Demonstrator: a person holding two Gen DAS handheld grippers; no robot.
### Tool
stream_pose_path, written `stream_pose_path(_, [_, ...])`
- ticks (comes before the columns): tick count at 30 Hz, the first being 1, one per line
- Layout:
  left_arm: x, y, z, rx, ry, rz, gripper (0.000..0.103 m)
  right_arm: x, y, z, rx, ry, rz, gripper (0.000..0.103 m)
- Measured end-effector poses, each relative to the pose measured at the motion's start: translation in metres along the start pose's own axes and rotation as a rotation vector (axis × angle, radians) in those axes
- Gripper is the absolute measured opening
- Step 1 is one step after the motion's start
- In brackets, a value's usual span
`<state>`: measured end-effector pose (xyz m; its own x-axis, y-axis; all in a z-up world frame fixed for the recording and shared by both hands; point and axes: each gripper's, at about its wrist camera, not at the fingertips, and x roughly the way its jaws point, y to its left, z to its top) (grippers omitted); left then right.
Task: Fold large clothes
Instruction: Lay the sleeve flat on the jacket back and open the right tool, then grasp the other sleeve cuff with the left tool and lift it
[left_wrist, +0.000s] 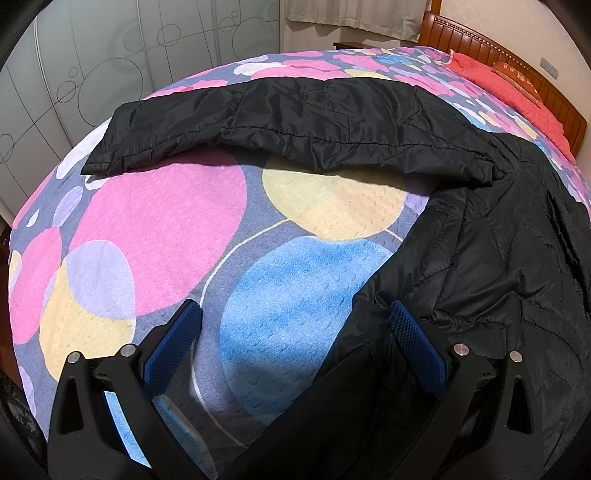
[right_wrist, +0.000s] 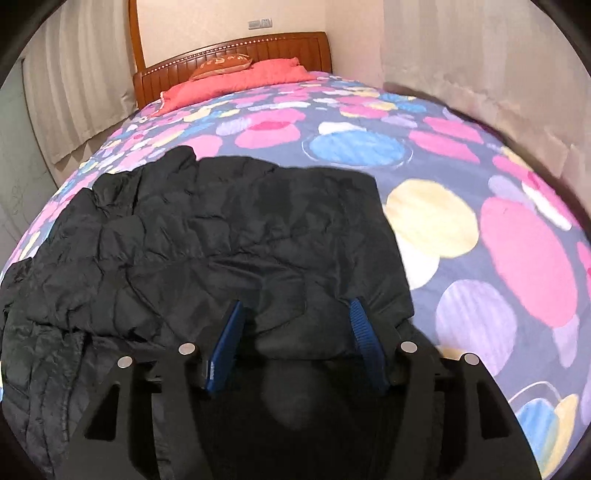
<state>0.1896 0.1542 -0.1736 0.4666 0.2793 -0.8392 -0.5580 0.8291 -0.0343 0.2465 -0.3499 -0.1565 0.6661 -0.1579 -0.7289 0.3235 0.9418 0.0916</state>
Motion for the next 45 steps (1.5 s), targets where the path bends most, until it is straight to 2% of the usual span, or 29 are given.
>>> stream_pose_path(4, [0.000,0.000,0.000,0.001,-0.002,0.001,0.101,0.011,0.004,-0.003,-0.015,0.011,-0.003,0.068])
stream_pose_path(15, [0.000,0.004,0.001,-0.003,0.017,-0.033,0.101,0.014,0.009,-0.006,-0.040,0.009,-0.018,0.070])
stream_pose_path(17, [-0.001,0.006,0.003,0.010,0.029,-0.055,0.101,0.014,0.009,-0.006,-0.043,0.008,-0.017,0.072])
stream_pose_path(19, [-0.007,0.014,0.006,0.007,0.015,-0.112,0.101,0.014,0.010,-0.006,-0.048,0.007,-0.007,0.079])
stream_pose_path(20, [-0.009,0.021,0.008,-0.006,0.003,-0.140,0.101,0.014,0.011,-0.006,-0.054,0.009,-0.002,0.080])
stream_pose_path(23, [-0.009,0.042,0.017,-0.064,-0.017,-0.148,0.101,0.015,0.013,-0.006,-0.062,0.010,-0.007,0.081])
stream_pose_path(28, [0.007,0.096,0.047,-0.239,-0.057,-0.179,0.098,0.015,0.015,-0.006,-0.065,0.009,-0.012,0.082])
stream_pose_path(30, [0.017,0.118,0.059,-0.311,-0.085,-0.228,0.089,0.015,0.016,-0.007,-0.067,0.009,-0.013,0.082])
stream_pose_path(32, [0.024,0.138,0.068,-0.375,-0.122,-0.243,0.084,0.015,0.017,-0.007,-0.070,0.008,-0.016,0.082])
stream_pose_path(34, [0.036,0.159,0.079,-0.436,-0.142,-0.264,0.084,0.015,0.016,-0.007,-0.071,0.008,-0.016,0.083])
stream_pose_path(36, [0.046,0.177,0.086,-0.490,-0.171,-0.328,0.084,0.015,0.017,-0.007,-0.072,0.008,-0.018,0.083])
stream_pose_path(39, [0.051,0.189,0.096,-0.515,-0.188,-0.359,0.083,0.015,0.016,-0.007,-0.074,0.007,-0.020,0.083])
stream_pose_path(41, [0.051,0.194,0.097,-0.561,-0.182,-0.320,0.057,0.015,0.016,-0.007,-0.074,0.007,-0.020,0.083])
stream_pose_path(44, [0.050,0.205,0.094,-0.650,-0.172,-0.339,0.042,0.015,0.016,-0.007,-0.075,0.005,-0.022,0.083])
stream_pose_path(45, [0.048,0.210,0.090,-0.686,-0.167,-0.353,0.040,0.015,0.016,-0.007,-0.075,0.006,-0.021,0.083])
